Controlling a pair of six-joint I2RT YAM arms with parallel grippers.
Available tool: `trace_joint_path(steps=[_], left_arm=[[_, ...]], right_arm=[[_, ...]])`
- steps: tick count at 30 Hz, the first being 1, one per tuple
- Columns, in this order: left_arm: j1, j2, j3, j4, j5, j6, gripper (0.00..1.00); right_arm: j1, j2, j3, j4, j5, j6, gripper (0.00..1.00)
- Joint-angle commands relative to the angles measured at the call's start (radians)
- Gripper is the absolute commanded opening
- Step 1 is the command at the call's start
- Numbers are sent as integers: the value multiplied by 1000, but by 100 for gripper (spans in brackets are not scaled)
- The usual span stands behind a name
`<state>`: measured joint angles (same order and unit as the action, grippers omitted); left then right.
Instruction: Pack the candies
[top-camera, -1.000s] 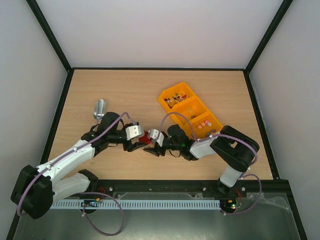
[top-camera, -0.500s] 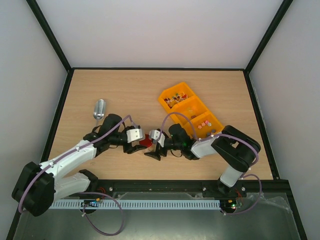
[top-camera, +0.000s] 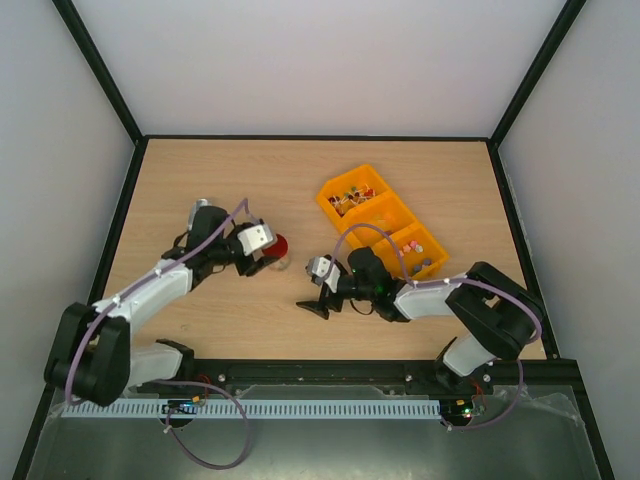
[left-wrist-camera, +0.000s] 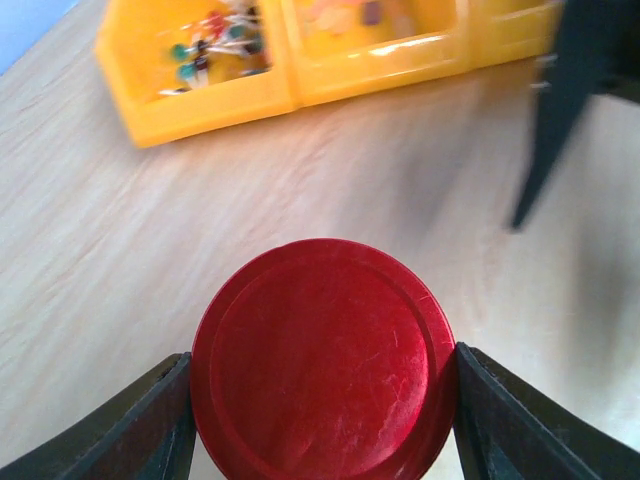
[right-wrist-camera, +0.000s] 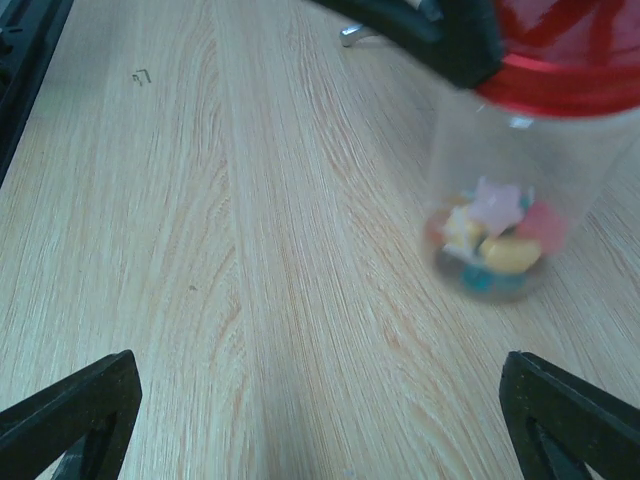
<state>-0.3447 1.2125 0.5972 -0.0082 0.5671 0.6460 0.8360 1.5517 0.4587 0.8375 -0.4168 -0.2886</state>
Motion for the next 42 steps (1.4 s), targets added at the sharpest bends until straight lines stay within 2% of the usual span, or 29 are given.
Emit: trace_joint_path(steps=[1, 9, 12, 16, 22, 28, 33, 37, 42], left_arm=[[84, 123, 67, -27, -84, 60, 43], [167, 281, 210, -60, -84, 28, 52], [174, 296, 228, -65, -80, 19, 62], [189, 310, 252, -80, -63, -11, 80], [206, 301, 275, -89, -47, -64, 99], [220, 248, 287, -136, -54, -88, 99], [266, 179, 316, -247, -54, -84, 100], [315, 90, 335, -327, -15, -79, 99], [320, -12, 391, -373, -18, -116, 100]], right_arm=[[-14, -45, -26, -54, 8, 6, 99], [-26, -69, -28, -72, 19, 2, 99], [-29, -76, -25, -79, 22, 2, 99], [-34, -84, -23, -84, 23, -1, 99], [-41, -87, -3, -95, 21, -1, 99], [-52, -110, 42, -129, 28, 9, 99], [-61, -161, 102, -173, 41, 28, 99], [-66, -203, 158, -200, 73, 48, 99], [-83, -254, 247, -256, 93, 68, 99]])
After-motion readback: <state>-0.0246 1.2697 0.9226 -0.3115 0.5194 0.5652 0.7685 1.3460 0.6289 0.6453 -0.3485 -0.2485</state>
